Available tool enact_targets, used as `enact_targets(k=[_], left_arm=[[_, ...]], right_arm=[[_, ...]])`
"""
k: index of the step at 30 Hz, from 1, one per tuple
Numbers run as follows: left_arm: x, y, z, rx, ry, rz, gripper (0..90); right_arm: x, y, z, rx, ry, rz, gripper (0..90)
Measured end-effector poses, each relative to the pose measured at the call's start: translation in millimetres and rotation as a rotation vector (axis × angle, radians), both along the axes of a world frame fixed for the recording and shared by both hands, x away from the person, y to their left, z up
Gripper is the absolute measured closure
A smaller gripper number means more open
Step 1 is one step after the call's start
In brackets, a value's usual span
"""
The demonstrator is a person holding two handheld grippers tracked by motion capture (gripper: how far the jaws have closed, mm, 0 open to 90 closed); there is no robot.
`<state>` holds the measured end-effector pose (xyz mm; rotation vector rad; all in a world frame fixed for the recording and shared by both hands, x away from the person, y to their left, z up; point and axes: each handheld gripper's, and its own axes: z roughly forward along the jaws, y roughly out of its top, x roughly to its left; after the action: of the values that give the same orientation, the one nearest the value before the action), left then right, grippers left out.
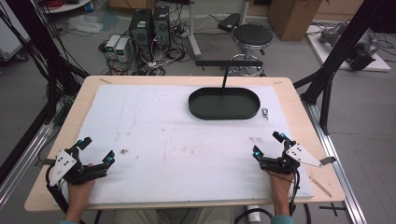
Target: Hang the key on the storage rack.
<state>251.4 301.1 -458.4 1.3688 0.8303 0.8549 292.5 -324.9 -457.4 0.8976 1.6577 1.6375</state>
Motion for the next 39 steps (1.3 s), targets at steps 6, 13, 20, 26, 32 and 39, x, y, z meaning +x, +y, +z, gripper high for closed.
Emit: enact_targets(k=[6,13,20,26,32,39], left_arm=[[-0.2,-0.4,-0.1,-0.002,-0.004,-0.001,2.2],[-0.2,0.0,0.0,-0.001,-0.002,0.0,2.2],[-0.4,-0.1,0.0,-0.001,-0.006,0.0,2.2],[-0.2,0.0,0.0,-0.003,-0.006,0.0,2.2],[-0.3,-0.1,0.1,-0.001,-0.005,0.0,2.2],[-0.1,0.1,0.1,0.001,-0.003,0.001,2.2]], right_arm=[[-0.4,-0.3,-0.1,0.002,-0.004,0.003,1.4],[-0.9,-0.3,-0.3,-0.002,-0.023,0.001,1.4],[-1.8,0.3,-0.2,-0.002,-0.017,0.001,1.4],[1.8,-1.4,1.3,0.01,0.012,0.013,1.4],[4.7,-3.5,11.8,-0.001,0.034,0.005,1.4],[16.4,-9.1,36.7,-0.047,0.068,0.012,1.4]])
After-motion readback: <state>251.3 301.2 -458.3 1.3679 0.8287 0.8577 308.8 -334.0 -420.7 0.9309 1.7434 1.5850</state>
